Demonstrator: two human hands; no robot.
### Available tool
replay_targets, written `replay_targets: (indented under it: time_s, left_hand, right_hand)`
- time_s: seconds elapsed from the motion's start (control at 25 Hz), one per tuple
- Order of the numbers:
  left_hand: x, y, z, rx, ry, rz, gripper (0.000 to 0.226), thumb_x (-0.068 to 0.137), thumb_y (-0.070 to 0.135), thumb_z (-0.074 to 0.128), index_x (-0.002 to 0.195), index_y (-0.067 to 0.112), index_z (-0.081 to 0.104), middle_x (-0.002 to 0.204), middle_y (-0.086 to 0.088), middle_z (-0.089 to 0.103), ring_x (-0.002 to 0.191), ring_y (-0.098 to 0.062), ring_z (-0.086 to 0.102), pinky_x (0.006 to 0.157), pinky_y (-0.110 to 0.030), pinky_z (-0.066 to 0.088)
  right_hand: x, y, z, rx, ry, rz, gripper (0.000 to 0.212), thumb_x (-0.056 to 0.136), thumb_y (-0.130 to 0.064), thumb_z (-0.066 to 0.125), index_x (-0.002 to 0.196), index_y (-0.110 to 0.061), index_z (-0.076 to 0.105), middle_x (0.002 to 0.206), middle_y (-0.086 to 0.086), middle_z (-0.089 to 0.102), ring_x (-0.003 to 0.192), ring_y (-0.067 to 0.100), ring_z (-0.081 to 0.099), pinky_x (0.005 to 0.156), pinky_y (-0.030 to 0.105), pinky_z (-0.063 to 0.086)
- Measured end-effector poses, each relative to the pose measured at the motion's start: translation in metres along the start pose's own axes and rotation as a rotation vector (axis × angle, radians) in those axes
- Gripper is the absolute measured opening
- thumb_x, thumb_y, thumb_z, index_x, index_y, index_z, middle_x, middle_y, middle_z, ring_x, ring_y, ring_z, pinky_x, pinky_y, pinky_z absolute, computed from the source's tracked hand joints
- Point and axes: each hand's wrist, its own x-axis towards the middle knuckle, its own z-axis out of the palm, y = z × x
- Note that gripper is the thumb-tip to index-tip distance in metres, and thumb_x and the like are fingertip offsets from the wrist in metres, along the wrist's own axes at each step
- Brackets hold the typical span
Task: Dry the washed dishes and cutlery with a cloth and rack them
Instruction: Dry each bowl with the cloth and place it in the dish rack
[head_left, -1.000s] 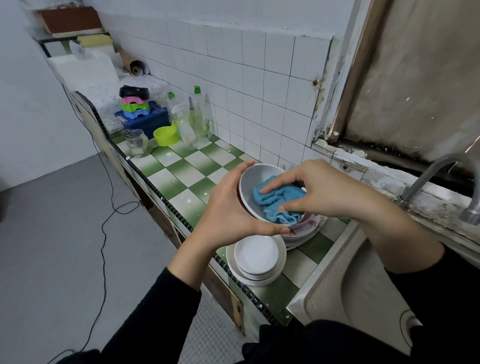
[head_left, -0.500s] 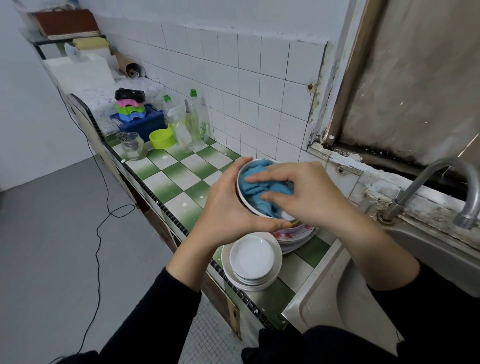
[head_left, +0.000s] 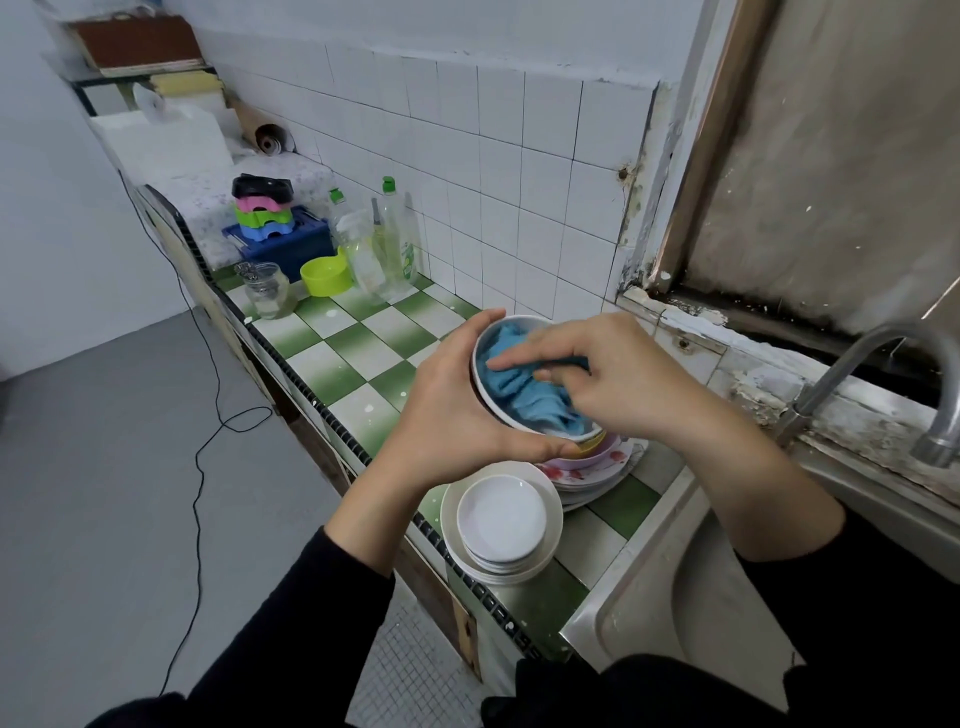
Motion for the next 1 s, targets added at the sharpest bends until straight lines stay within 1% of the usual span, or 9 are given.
replay_targets:
  time_s: [0.08, 0.2, 0.32, 0.4, 0.56, 0.64, 0.72, 0.88, 1.0]
  left_hand:
    - [-0.001, -0.005, -0.004, -0.011, -0.006, -0.031, 0.120, 0.027, 0.053, 0.088, 0.135, 0.021, 0.047, 0.121, 0.006, 0.063, 0.113, -0.013, 0.060, 0.097, -0.041, 0.050]
    - [-0.005, -0.009, -0.007, -0.064, -0.050, -0.044, 0.107, 0.028, 0.046, 0.090, 0.126, 0.032, 0.052, 0.113, 0.013, 0.065, 0.108, -0.010, 0.062, 0.094, -0.033, 0.052]
    - [-0.006, -0.008, -0.005, -0.135, -0.105, -0.024, 0.095, 0.031, 0.040, 0.091, 0.118, 0.040, 0.053, 0.108, 0.016, 0.067, 0.103, -0.006, 0.063, 0.087, -0.021, 0.051]
    - [-0.005, -0.008, -0.002, -0.154, -0.127, -0.043, 0.099, 0.032, 0.040, 0.091, 0.123, 0.034, 0.053, 0.112, 0.013, 0.066, 0.106, -0.006, 0.062, 0.088, -0.021, 0.050]
    - [-0.009, -0.019, -0.008, -0.234, -0.293, -0.135, 0.120, 0.036, 0.053, 0.093, 0.140, 0.026, 0.039, 0.137, 0.007, 0.051, 0.124, -0.004, 0.053, 0.102, -0.025, 0.043]
    - [-0.012, -0.022, -0.017, -0.319, -0.403, -0.136, 0.105, 0.047, 0.059, 0.088, 0.136, 0.026, 0.043, 0.146, 0.004, 0.044, 0.130, -0.006, 0.047, 0.102, -0.025, 0.042]
    - [-0.015, -0.023, -0.023, -0.371, -0.445, -0.106, 0.086, 0.060, 0.053, 0.085, 0.132, 0.021, 0.050, 0.143, 0.002, 0.050, 0.130, -0.011, 0.049, 0.102, -0.028, 0.043]
    - [-0.016, -0.018, -0.017, -0.537, -0.263, -0.018, 0.070, 0.067, 0.039, 0.085, 0.129, 0.021, 0.058, 0.120, -0.001, 0.067, 0.111, -0.015, 0.062, 0.090, -0.025, 0.049]
    - [-0.015, -0.015, -0.012, -0.612, -0.108, -0.001, 0.073, 0.057, 0.043, 0.089, 0.124, 0.033, 0.063, 0.101, -0.007, 0.073, 0.094, -0.017, 0.067, 0.083, -0.027, 0.053]
  right_hand:
    - [-0.003, 0.001, -0.003, 0.088, -0.184, -0.024, 0.053, 0.086, 0.004, 0.052, 0.102, -0.042, 0.072, 0.116, -0.008, 0.069, 0.108, 0.011, 0.062, 0.098, 0.034, 0.049]
    - [-0.007, 0.002, -0.024, 0.157, -0.453, -0.067, 0.051, 0.072, -0.009, 0.047, 0.106, -0.040, 0.069, 0.119, -0.008, 0.067, 0.111, 0.012, 0.061, 0.099, 0.037, 0.047]
    - [-0.011, 0.008, -0.036, 0.029, -0.605, -0.155, 0.051, 0.071, -0.018, 0.079, 0.116, -0.032, 0.062, 0.119, -0.014, 0.063, 0.111, 0.005, 0.059, 0.096, 0.022, 0.047]
    - [-0.011, 0.012, -0.031, -0.021, -0.527, -0.211, 0.053, 0.066, -0.015, 0.088, 0.109, -0.033, 0.063, 0.109, -0.021, 0.063, 0.104, -0.004, 0.059, 0.087, 0.010, 0.043]
    - [-0.012, 0.029, -0.027, 0.215, -0.432, -0.233, 0.046, 0.066, -0.009, 0.086, 0.099, -0.033, 0.067, 0.102, -0.015, 0.067, 0.098, 0.003, 0.064, 0.085, 0.015, 0.049]
    - [-0.015, 0.038, -0.030, 0.445, -0.409, -0.203, 0.043, 0.062, -0.018, 0.089, 0.098, -0.034, 0.071, 0.102, -0.012, 0.068, 0.097, 0.004, 0.064, 0.081, 0.017, 0.051]
    - [-0.018, 0.047, -0.028, 0.638, -0.347, -0.218, 0.042, 0.062, -0.033, 0.088, 0.100, -0.033, 0.072, 0.102, -0.011, 0.069, 0.098, 0.005, 0.064, 0.081, 0.017, 0.051]
    - [-0.016, 0.059, -0.014, 0.916, -0.190, -0.223, 0.046, 0.059, -0.033, 0.090, 0.101, -0.024, 0.074, 0.101, -0.007, 0.071, 0.097, 0.008, 0.065, 0.082, 0.020, 0.053]
    - [-0.017, 0.060, -0.002, 1.082, -0.034, -0.153, 0.052, 0.047, -0.034, 0.095, 0.095, -0.025, 0.077, 0.096, -0.005, 0.073, 0.091, 0.009, 0.067, 0.076, 0.021, 0.055]
